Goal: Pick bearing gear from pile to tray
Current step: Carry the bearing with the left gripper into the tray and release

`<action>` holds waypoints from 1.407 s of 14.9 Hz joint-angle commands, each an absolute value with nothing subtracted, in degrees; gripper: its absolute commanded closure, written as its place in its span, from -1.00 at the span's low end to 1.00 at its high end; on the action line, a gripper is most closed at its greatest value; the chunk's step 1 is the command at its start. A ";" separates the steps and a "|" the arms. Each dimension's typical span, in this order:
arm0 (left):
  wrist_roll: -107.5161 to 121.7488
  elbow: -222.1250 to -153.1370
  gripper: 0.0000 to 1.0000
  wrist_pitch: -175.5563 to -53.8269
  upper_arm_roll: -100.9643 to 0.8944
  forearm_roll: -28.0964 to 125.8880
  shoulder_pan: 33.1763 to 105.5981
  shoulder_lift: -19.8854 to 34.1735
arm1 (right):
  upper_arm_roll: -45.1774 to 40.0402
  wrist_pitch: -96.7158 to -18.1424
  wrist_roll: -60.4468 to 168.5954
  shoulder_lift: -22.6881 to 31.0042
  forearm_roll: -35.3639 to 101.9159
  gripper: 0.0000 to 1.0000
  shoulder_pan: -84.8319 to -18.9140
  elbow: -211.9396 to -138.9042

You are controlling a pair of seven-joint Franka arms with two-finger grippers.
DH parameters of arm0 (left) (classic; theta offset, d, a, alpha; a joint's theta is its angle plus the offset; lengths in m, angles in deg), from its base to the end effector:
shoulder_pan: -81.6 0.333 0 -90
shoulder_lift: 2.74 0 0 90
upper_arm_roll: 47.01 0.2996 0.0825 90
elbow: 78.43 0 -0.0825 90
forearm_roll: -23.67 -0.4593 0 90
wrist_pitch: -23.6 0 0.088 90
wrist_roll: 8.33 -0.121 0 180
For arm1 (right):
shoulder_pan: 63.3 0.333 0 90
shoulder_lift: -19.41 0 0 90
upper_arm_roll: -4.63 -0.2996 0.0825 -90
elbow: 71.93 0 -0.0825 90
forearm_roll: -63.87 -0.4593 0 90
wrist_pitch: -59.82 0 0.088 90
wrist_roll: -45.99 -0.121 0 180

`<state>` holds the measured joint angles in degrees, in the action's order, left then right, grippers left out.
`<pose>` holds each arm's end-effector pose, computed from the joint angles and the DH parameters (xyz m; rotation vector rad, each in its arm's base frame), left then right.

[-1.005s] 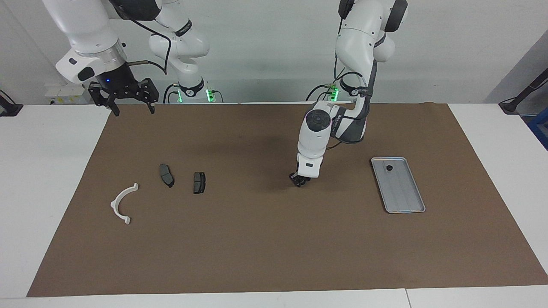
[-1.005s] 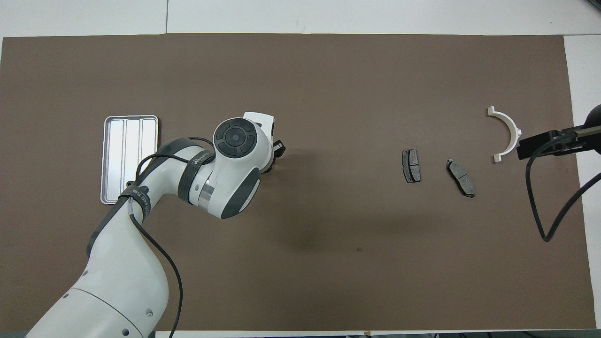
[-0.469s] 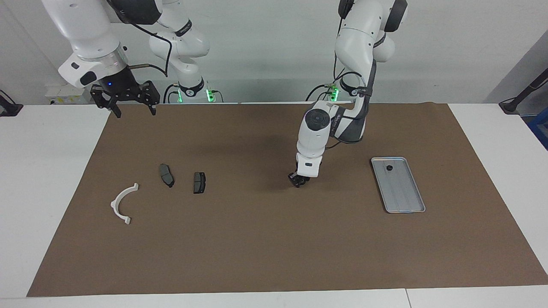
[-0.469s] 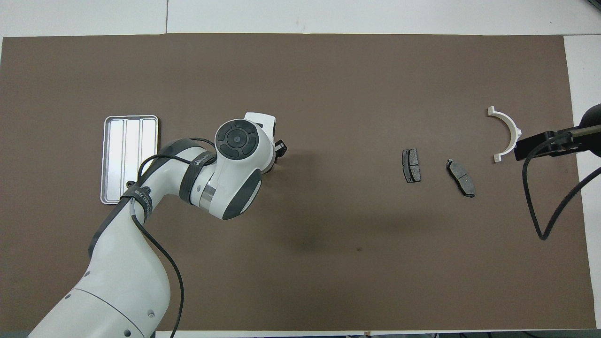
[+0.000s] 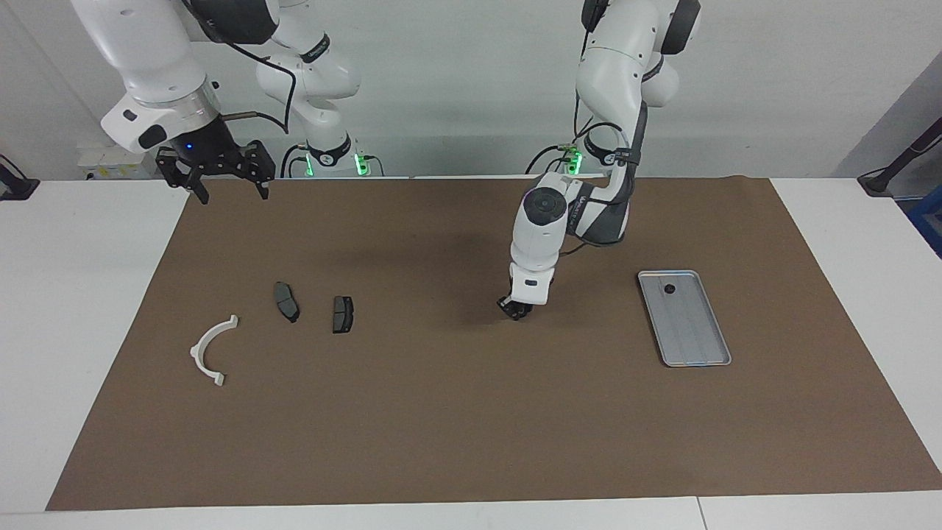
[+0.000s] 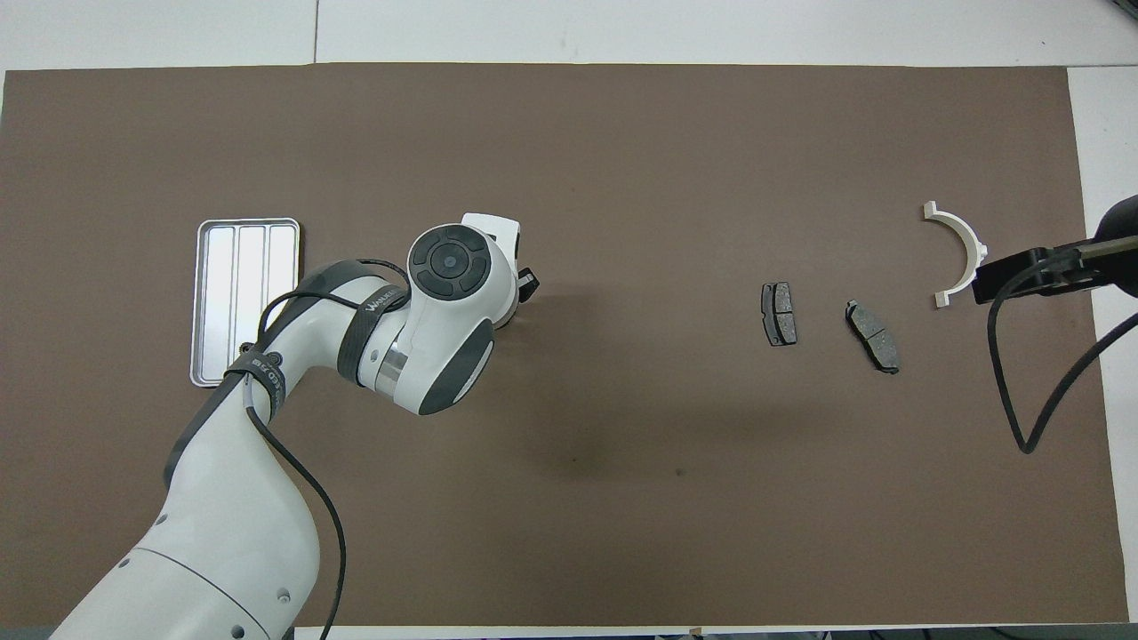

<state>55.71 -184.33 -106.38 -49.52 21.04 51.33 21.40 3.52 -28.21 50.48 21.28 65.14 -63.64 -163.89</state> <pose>0.5817 -0.3719 0.2195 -3.0246 -0.8045 -0.0197 0.6157 0.0057 0.5929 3.1162 0.1425 -0.0572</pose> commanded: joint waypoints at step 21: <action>9.94 -192.34 0.57 -110.25 -49.29 23.76 83.89 14.48 | 3.31 -31.85 47.57 21.78 63.78 -1.00 -63.56 -165.71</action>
